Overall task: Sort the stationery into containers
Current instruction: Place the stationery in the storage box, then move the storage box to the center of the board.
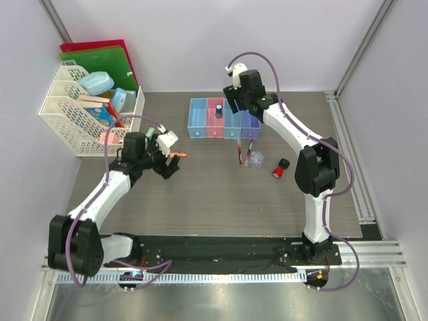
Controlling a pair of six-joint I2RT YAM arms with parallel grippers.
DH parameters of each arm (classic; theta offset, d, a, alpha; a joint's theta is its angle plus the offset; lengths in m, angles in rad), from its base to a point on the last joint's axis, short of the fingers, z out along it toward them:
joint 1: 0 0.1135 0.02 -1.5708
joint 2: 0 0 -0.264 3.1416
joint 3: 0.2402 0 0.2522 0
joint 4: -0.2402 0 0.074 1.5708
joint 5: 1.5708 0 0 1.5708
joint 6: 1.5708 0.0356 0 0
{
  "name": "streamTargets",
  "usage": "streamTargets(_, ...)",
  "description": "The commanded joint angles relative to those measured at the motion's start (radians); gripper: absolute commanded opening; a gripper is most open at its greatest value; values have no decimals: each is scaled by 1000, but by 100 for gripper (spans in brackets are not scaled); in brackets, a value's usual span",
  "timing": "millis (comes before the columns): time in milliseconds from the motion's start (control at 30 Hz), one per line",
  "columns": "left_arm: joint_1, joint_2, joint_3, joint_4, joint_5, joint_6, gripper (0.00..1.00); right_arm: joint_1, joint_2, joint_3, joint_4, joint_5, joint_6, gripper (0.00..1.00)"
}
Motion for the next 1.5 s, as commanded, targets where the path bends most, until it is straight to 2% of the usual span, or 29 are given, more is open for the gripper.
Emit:
streamTargets(0,6,164,183,123,-115,-102,81,-48,-43,-80,-3,21,68,75)
streamTargets(333,4,569,591,162,-155,-262,77,-68,23,-35,-23,44,98,74)
streamTargets(533,-28,709,737,128,-137,-278,76,-71,63,-24,-39,-10,127,74)
streamTargets(1033,-155,888,986,65,-181,-279,74,-71,166,-4,-36,-39,138,71)
streamTargets(1267,-206,970,1000,45,-265,-223,73,-71,160,-30,-19,-51,138,71)
streamTargets(1467,-212,1008,1001,42,-281,-211,73,-69,156,-45,-14,-62,143,70)
